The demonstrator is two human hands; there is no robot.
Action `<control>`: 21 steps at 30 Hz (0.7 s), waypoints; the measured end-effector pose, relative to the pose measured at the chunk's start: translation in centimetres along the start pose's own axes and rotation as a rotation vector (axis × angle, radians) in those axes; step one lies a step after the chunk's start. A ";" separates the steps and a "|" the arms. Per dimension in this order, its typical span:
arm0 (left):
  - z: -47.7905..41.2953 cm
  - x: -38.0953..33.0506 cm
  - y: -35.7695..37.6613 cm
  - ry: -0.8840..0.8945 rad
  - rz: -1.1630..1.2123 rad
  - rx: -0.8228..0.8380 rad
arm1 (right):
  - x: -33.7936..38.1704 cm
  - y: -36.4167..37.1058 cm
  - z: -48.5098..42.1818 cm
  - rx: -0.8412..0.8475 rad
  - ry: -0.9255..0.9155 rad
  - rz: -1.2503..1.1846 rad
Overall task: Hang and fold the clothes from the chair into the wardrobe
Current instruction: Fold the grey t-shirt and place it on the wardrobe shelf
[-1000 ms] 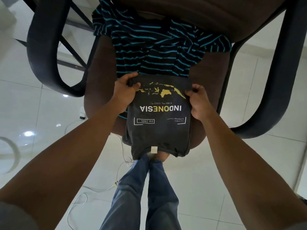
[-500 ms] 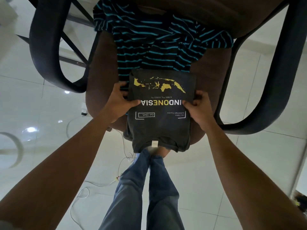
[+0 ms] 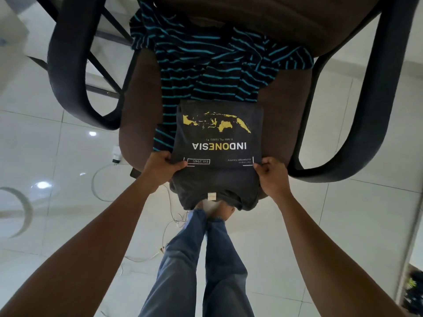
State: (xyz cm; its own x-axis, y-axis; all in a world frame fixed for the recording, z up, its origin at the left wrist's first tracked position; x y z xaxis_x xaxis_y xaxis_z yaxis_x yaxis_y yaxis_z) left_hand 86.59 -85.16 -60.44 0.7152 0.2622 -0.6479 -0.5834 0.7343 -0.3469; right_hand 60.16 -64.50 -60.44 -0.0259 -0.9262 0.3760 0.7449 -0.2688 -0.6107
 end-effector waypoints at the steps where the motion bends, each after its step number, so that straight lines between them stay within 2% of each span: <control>1: 0.0 0.2 0.1 -0.012 0.061 -0.008 | 0.0 -0.2 0.0 -0.012 -0.003 -0.055; 4: 0.3 0.8 0.9 -0.024 0.215 0.019 | -0.3 -0.3 -0.1 -0.021 0.024 -0.230; 8: 2.0 3.8 2.8 -0.092 0.041 0.198 | -0.8 0.7 -0.5 0.028 0.046 -0.115; 11: 2.0 3.9 2.4 -0.073 0.004 0.149 | 0.0 0.2 -0.3 0.021 -0.033 -0.043; 15: 1.3 1.2 0.8 0.099 -0.368 0.045 | 0.1 -0.1 0.1 0.002 -0.057 0.041; 18: 1.1 -2.3 0.1 0.302 -0.285 -0.149 | 1.3 -1.2 0.2 -0.077 -0.092 -0.081; 21: 0.4 -4.3 0.8 0.414 -0.119 -0.121 | 2.8 -0.6 -0.4 0.011 -0.103 -0.117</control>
State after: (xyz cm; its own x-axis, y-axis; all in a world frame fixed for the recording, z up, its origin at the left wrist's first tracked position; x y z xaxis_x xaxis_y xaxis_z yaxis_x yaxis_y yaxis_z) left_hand 83.21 -85.46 -57.73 0.5801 -0.1099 -0.8071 -0.5649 0.6595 -0.4959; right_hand 59.42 -67.05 -59.27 -0.0448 -0.8568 0.5138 0.7479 -0.3698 -0.5513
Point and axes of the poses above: each hand's wrist, its own z-axis away from the middle knuckle, its own y-axis out of the palm, x = y × z, the point moved 9 cm from there along -z, towards the middle knuckle, and after that the axes turned 14 degrees about y, right-handed, at the moved point
